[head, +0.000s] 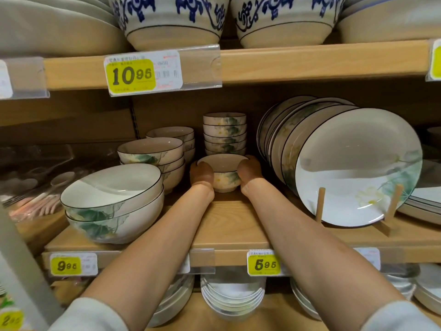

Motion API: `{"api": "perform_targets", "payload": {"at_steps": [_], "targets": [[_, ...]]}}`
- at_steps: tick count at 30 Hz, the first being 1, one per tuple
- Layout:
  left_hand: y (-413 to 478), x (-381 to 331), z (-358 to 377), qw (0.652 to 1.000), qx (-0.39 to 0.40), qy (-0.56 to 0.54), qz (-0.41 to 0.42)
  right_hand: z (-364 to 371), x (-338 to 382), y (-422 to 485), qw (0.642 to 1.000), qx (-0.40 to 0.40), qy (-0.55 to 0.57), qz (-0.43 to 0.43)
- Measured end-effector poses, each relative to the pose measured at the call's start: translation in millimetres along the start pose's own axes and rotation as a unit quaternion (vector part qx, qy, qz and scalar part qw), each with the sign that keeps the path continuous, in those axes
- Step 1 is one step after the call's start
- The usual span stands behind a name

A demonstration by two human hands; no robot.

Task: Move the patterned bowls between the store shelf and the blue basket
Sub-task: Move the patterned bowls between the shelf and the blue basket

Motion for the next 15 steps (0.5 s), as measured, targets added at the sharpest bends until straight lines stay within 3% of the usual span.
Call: {"api": "perform_targets", "payload": {"at_steps": [15], "targets": [[-6.3, -4.7, -3.3, 0.998, -0.006, 0.067, -0.001, 2.2, 0.8, -1.8, 1.000, -0.008, -0.016, -0.003]]}}
Point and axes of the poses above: each hand's wrist, its own y-axis towards the middle knuckle, its own z-axis out of the palm, x = y × z, the point moved 3 cm from there along y, towards the middle knuckle, and after that the axes turned 15 degrees about y, right-handed, at the moved point
